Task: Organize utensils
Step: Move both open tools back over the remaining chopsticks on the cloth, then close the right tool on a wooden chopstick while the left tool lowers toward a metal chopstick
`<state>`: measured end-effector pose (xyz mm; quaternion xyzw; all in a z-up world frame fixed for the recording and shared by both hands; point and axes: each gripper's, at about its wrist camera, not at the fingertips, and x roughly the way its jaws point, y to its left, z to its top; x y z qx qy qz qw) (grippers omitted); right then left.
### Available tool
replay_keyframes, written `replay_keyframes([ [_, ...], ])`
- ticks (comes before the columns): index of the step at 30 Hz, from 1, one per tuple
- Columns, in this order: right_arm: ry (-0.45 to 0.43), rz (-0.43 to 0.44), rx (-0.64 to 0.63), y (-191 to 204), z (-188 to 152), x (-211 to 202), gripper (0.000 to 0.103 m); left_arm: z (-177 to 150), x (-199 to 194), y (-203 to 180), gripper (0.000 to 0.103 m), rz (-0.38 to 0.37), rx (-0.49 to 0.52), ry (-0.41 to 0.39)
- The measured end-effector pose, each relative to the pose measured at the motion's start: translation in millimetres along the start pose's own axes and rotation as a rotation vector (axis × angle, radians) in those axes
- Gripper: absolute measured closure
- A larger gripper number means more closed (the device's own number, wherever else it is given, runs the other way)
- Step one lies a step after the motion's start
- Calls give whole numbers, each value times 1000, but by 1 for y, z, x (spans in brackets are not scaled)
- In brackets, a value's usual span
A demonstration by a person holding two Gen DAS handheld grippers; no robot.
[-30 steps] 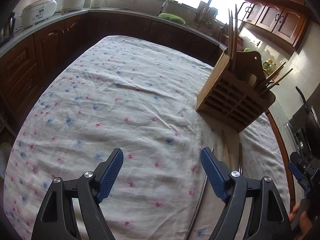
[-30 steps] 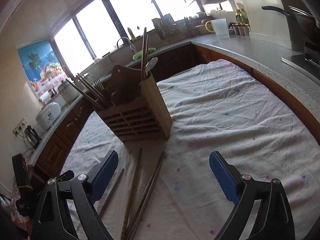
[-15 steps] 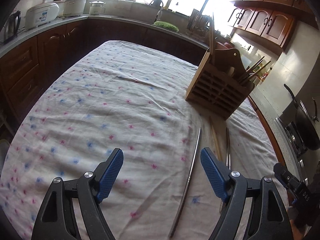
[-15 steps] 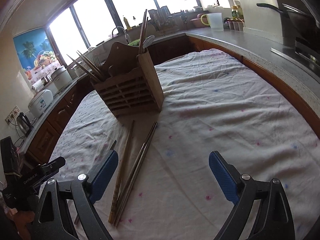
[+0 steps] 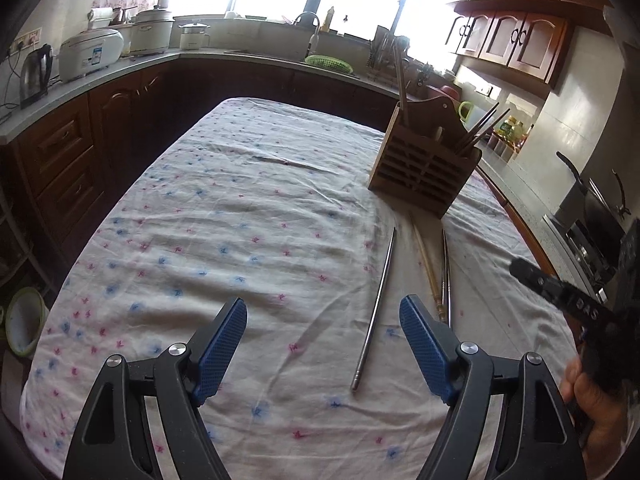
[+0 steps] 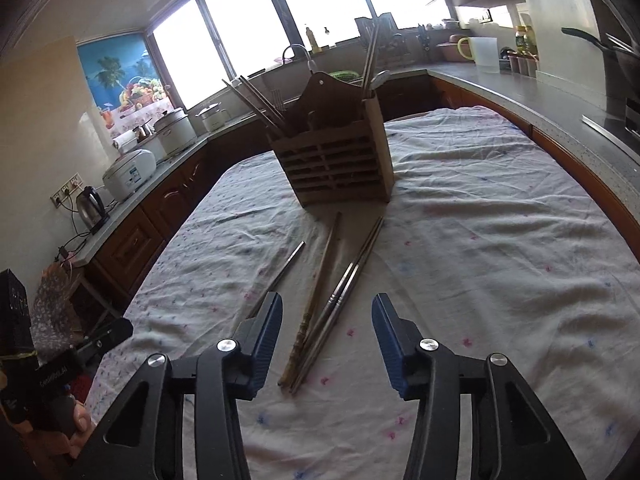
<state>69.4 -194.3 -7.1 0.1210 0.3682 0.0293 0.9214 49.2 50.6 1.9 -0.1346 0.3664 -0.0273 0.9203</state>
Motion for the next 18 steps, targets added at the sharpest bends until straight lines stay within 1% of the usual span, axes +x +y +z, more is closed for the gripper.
replay_keyframes([
  [1, 8, -1, -8, 1, 8, 10, 62, 5, 5, -2, 25, 2, 13, 10],
  [3, 36, 6, -19, 1, 22, 35, 65, 13, 15, -6, 25, 8, 34, 27],
  [5, 82, 1, -31, 2, 34, 65, 69, 21, 26, -10, 26, 4, 41, 45],
  [7, 115, 1, -24, 0, 44, 94, 73, 28, 36, -14, 26, 5, 54, 46],
  [9, 143, -30, -44, 0, 48, 120, 74, 36, 47, -21, 27, 5, 82, 61],
  [11, 169, -46, -34, -4, 49, 144, 77, 43, 58, -28, 28, 3, 101, 70],
  [14, 214, -41, -27, -8, 46, 167, 79, 53, 71, -38, 28, 0, 129, 77],
  [15, 215, -36, -32, -8, 44, 169, 80, 55, 75, -41, 28, 2, 142, 77],
  [16, 207, -46, -56, -6, 42, 168, 82, 57, 80, -45, 29, 2, 154, 81],
  [17, 210, -54, -74, -6, 39, 165, 90, 60, 84, -48, 30, -2, 168, 88],
  [18, 221, -39, -71, -8, 37, 162, 95, 62, 89, -52, 32, -8, 183, 93],
])
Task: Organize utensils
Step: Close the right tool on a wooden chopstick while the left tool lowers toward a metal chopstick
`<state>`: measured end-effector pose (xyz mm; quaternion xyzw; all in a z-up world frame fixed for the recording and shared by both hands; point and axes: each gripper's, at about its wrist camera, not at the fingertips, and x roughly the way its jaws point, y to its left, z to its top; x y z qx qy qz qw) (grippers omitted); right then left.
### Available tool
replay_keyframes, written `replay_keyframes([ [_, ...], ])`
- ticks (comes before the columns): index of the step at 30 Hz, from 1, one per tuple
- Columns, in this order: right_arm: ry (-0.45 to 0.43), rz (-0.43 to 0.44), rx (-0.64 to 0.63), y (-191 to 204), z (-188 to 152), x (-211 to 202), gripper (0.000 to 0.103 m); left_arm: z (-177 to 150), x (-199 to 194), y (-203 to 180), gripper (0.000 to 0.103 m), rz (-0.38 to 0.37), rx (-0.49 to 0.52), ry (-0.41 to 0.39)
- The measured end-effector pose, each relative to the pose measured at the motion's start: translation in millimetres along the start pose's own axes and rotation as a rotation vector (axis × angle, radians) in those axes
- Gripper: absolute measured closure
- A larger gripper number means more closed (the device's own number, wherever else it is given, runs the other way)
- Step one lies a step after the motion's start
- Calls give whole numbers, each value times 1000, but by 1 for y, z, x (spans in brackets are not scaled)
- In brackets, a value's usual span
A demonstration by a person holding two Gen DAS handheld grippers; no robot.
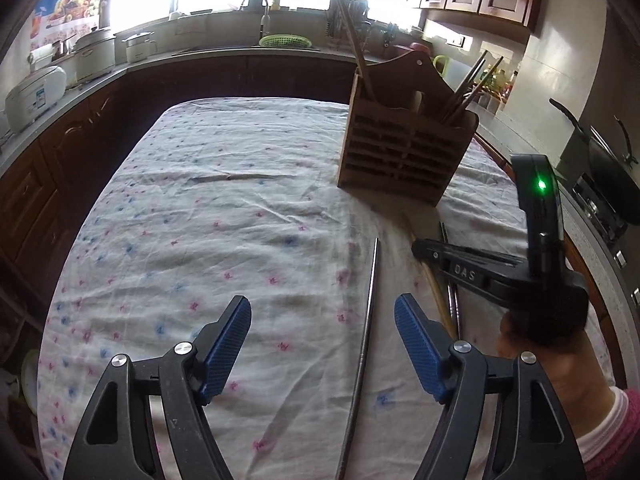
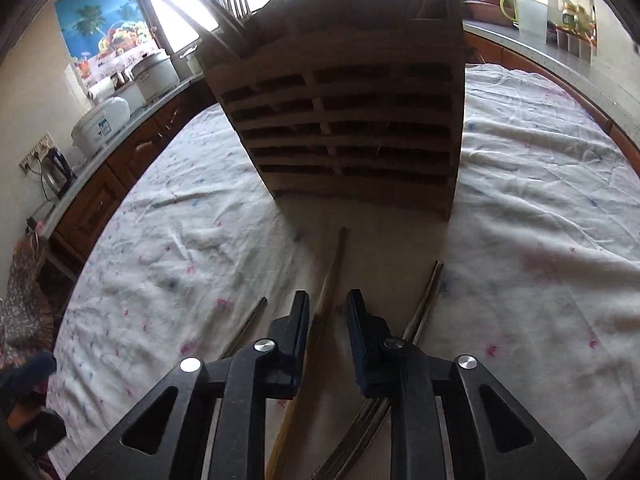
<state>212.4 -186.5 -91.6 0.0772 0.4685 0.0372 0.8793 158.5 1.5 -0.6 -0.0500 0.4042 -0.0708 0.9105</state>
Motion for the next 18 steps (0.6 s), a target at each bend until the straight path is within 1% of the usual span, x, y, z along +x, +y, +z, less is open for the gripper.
replay_keyframes([
  [2, 15, 26, 22, -8, -9, -12, 95, 5, 12, -7, 34, -5, 39, 12],
  [4, 19, 36, 38, -15, -18, -25, 96, 9, 29, -16, 41, -5, 77, 38],
  [6, -1, 63, 64, -22, -27, -44, 97, 11, 47, -25, 55, -12, 109, 82],
  [8, -35, 61, 79, -28, -37, -67, 97, 11, 65, -33, 61, -21, 135, 116],
  [10, -56, 53, 94, -35, -47, -86, 97, 8, 84, -38, 63, 2, 157, 161],
  [11, -61, 34, 97, -38, -50, -91, 97, 6, 91, -40, 65, 14, 161, 183],
  [12, -63, 15, 96, -42, -54, -93, 97, 5, 90, -43, 65, 28, 179, 157],
  [13, -61, -3, 94, -44, -56, -94, 97, 4, 89, -45, 65, 39, 179, 161],
  [15, -45, -19, 102, -49, -59, -91, 97, 2, 86, -44, 71, 31, 123, 180],
  [18, -25, -21, 103, -50, -63, -83, 97, -11, 72, -45, 72, -15, 46, 204],
])
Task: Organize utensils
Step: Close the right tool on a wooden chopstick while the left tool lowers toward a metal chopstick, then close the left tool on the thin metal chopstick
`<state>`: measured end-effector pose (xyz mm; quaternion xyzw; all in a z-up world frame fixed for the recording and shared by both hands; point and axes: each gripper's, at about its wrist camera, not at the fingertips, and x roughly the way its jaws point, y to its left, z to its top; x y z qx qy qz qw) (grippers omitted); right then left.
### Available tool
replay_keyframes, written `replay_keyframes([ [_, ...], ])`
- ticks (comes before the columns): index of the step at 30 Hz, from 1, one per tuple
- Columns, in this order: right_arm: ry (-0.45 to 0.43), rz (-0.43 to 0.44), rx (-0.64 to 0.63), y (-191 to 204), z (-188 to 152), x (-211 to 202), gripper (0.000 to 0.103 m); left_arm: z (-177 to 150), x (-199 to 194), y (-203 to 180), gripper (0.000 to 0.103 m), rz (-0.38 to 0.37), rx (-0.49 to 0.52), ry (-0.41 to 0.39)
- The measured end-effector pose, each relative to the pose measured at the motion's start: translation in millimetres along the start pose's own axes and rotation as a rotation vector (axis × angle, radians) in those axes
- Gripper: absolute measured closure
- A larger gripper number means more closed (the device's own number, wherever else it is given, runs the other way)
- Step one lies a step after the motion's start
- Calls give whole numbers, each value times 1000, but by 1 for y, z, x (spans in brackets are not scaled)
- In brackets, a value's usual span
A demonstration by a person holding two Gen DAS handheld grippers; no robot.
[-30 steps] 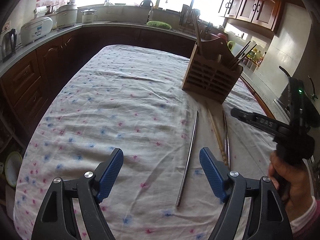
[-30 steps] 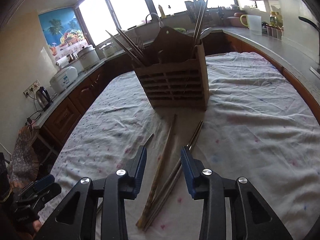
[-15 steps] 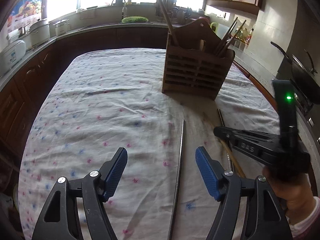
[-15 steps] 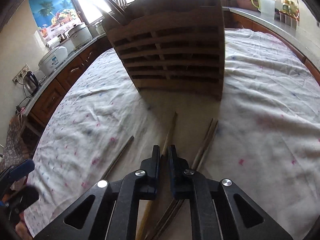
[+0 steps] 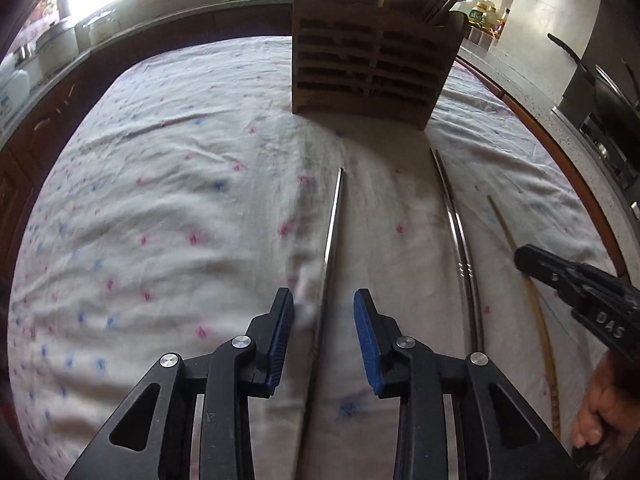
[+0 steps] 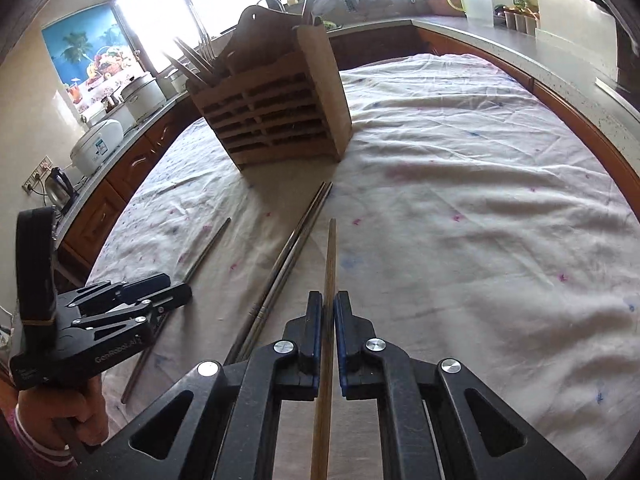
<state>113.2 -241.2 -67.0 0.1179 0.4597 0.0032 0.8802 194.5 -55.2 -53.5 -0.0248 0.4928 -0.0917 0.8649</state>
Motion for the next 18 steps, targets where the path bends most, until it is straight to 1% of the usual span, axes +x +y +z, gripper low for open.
replay_keyframes([
  [2, 13, 2, -12, 1, -3, 4, 97, -3, -5, 1, 72, -32, -28, 15],
  [4, 30, 4, -18, 0, -6, 8, 96, 3, -4, 5, 72, -43, -52, 14],
  [6, 26, 7, -18, -1, -4, 7, 95, 14, -3, 11, 72, -17, -45, -3],
  [8, 26, 4, -19, -1, -1, 8, 92, 26, -3, 13, 72, -15, -30, -12],
  [12, 29, 2, -21, -1, 3, 11, 92, 48, 7, 8, 72, -4, 49, -13],
  [16, 38, 3, -22, -1, 5, 16, 92, 65, 23, -4, 72, -11, 136, 3],
  [17, 37, 2, -22, -1, 6, 16, 92, 67, 29, -7, 73, -9, 154, 17],
  [18, 37, 1, -23, -1, 6, 17, 92, 67, 36, -9, 77, -4, 164, 36],
])
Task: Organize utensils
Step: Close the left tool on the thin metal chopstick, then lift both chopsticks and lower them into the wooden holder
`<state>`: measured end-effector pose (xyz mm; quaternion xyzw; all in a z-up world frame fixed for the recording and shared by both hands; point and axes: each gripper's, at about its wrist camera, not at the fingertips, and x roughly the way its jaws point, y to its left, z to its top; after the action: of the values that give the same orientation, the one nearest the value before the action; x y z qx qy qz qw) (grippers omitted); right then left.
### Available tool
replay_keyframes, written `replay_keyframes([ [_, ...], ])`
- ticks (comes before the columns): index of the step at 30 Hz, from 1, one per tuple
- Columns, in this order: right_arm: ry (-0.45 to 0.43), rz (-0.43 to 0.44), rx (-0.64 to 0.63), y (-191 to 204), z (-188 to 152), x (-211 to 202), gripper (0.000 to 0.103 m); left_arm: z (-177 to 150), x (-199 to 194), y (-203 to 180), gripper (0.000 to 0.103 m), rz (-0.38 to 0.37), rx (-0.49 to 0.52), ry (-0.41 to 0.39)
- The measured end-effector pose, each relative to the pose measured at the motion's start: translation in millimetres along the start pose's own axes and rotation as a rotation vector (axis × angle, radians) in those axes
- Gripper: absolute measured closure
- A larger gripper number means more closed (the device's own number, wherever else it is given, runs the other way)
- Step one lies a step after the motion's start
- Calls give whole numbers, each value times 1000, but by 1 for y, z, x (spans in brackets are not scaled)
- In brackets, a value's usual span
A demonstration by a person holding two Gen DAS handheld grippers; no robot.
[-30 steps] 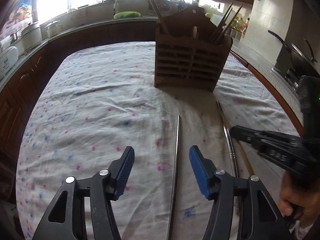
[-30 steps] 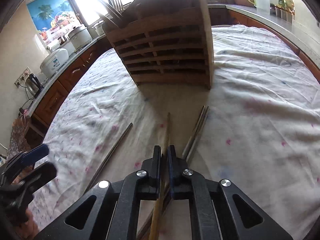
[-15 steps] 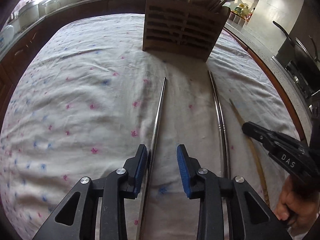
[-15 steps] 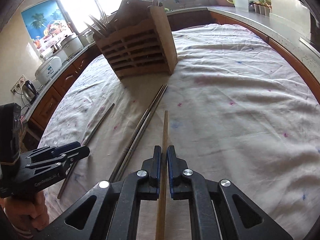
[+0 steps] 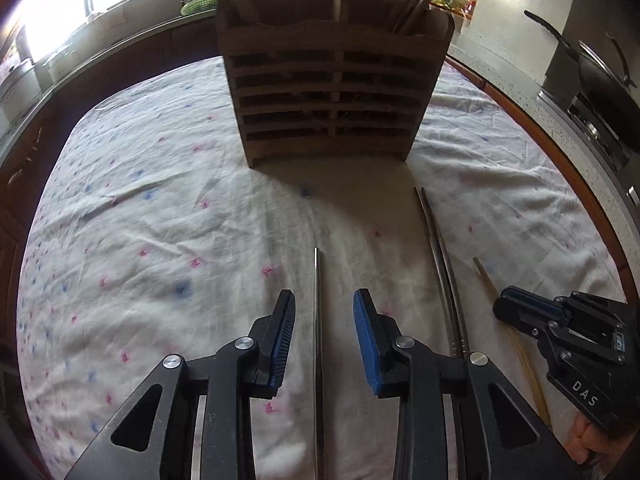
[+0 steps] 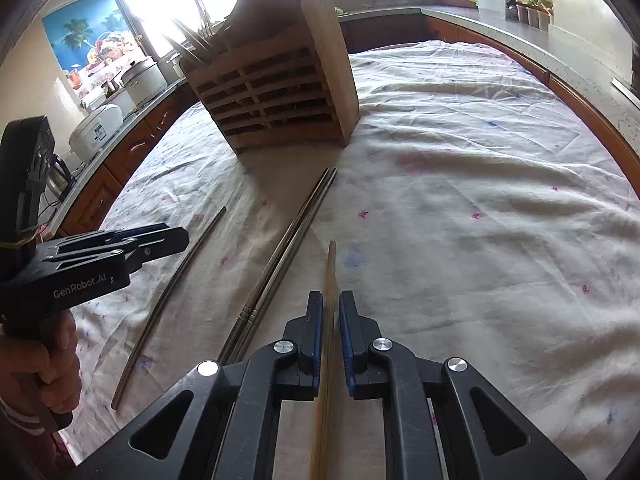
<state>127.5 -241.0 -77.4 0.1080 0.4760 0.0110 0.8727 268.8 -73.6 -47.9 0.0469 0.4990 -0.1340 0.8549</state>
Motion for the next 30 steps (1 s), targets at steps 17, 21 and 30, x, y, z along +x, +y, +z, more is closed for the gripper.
replay_keyframes([
  [17, 10, -21, -10, 1, 6, 1, 92, -13, -1, 25, 95, -20, -152, 33],
  [21, 18, -35, -23, 3, 10, 6, 92, 2, 8, 16, 94, 21, -88, 31],
  [30, 15, -60, -67, 6, 11, 10, 94, 4, 13, 10, 100, -1, -43, -7],
])
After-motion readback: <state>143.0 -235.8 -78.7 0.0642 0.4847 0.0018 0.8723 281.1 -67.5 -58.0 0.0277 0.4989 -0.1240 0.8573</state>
